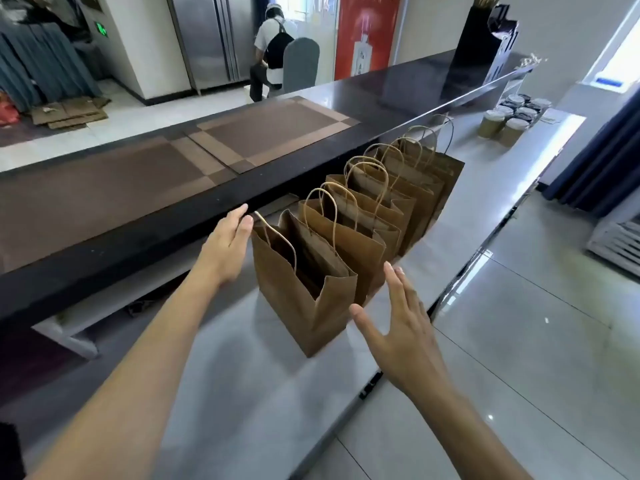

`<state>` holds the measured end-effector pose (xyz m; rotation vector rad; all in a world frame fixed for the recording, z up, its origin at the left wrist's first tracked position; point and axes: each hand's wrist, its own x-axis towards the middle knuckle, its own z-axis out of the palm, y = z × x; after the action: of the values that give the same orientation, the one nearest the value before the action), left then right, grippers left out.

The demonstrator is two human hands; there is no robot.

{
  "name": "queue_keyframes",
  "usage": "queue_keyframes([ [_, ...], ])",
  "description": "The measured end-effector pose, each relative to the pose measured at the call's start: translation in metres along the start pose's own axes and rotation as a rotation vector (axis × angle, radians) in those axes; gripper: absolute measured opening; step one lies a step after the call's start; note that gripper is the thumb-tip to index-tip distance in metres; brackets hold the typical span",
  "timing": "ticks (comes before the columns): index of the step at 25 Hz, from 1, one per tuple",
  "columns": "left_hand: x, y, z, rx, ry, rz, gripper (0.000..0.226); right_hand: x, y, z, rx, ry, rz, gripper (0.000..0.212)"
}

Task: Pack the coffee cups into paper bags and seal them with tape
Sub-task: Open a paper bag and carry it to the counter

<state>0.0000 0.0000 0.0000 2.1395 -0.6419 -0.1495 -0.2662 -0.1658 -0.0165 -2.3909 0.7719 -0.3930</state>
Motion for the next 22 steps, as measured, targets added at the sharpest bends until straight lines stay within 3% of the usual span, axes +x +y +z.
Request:
queue_keyframes([
  [3,0.014,-0.016,0.014,-0.131,-0.053,-0.136,0.044,-0.002,-0.001,0.009,0.098,-0.078,0.045,0.087],
  [6,0.021,-0.020,0.023,-0.244,-0.066,-0.153,0.041,-0.007,-0.001,0.016,0.248,-0.170,0.120,0.087],
  [14,0.014,-0.037,0.017,-0.224,0.036,-0.216,0.020,0.004,0.005,0.041,0.457,-0.168,0.249,0.082],
  [20,-0.010,-0.049,0.010,-0.408,-0.020,-0.254,0.019,0.008,-0.004,0.059,0.665,-0.138,0.306,0.070],
  [22,-0.017,-0.056,0.011,-0.510,-0.146,-0.289,0.037,0.009,-0.008,0.065,0.693,-0.121,0.313,0.071],
])
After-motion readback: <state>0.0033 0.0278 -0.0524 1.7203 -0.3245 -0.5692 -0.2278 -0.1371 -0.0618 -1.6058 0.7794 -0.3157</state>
